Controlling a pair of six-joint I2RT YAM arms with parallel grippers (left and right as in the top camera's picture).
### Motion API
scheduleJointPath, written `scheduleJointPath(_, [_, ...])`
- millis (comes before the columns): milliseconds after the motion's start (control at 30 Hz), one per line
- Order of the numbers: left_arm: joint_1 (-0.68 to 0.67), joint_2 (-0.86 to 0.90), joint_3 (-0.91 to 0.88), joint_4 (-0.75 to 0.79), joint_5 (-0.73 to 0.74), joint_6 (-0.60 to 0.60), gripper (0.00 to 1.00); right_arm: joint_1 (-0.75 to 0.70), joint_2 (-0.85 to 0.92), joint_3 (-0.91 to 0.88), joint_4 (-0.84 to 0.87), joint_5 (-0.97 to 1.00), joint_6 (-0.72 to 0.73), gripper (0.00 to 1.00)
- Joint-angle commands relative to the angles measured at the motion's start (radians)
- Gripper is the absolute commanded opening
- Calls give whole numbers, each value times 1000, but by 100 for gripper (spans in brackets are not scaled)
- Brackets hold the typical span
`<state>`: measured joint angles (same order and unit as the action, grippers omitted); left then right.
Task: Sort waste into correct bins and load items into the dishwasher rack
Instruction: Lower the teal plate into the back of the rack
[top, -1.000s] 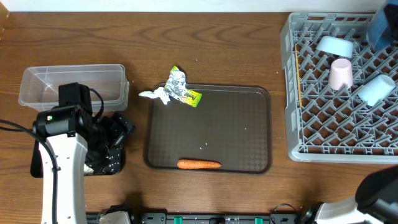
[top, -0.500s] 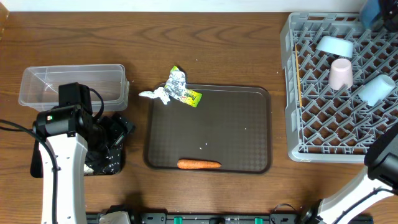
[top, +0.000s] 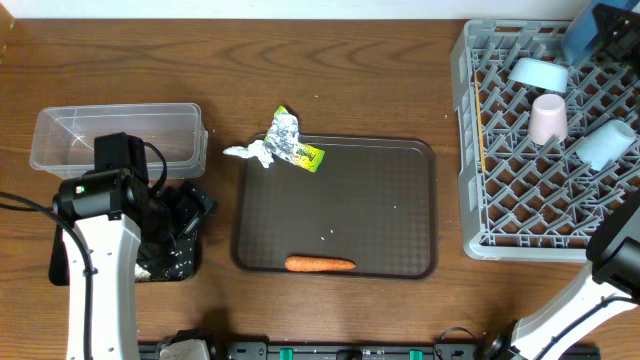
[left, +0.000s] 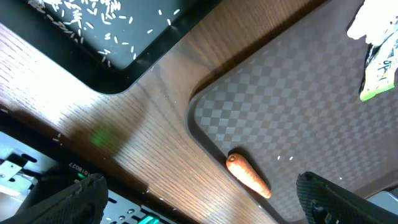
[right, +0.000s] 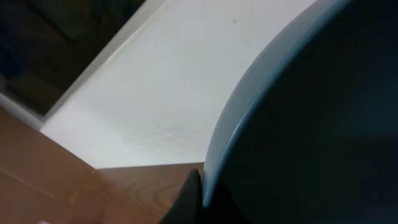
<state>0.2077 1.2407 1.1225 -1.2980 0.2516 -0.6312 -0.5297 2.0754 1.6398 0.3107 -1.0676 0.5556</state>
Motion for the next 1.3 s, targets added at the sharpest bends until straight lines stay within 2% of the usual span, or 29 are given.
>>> scheduleJointPath(0, [5, -1, 11, -3, -10, 6, 100, 20, 8, -13, 27, -12, -77, 1])
scheduleJointPath(100, [5, -1, 11, -3, -10, 6, 100, 20, 16, -14, 30, -6, -134, 1])
scheduleJointPath(533, [5, -1, 11, -3, -10, 6, 100, 19, 146, -14, 95, 8, -138, 1])
scheduleJointPath(667, [5, -1, 11, -3, -10, 6, 100, 13, 148, -14, 117, -14, -134, 9])
scheduleJointPath(767, [5, -1, 11, -3, -10, 6, 100, -1, 148, -14, 239, -78, -40, 15])
scheduleJointPath(900, [5, -1, 11, -3, -10, 6, 100, -25, 148, -14, 399, -92, 121, 11])
scheduleJointPath(1000, [5, -1, 11, -3, -10, 6, 100, -36, 148, -14, 410, -92, 155, 6])
scheduleJointPath(1067, [5, -1, 11, -3, -10, 6, 100, -42, 148, -14, 384, -92, 155, 7])
scheduleJointPath(1267, [5, -1, 11, -3, -10, 6, 100, -46, 148, -14, 381, -120, 179, 15])
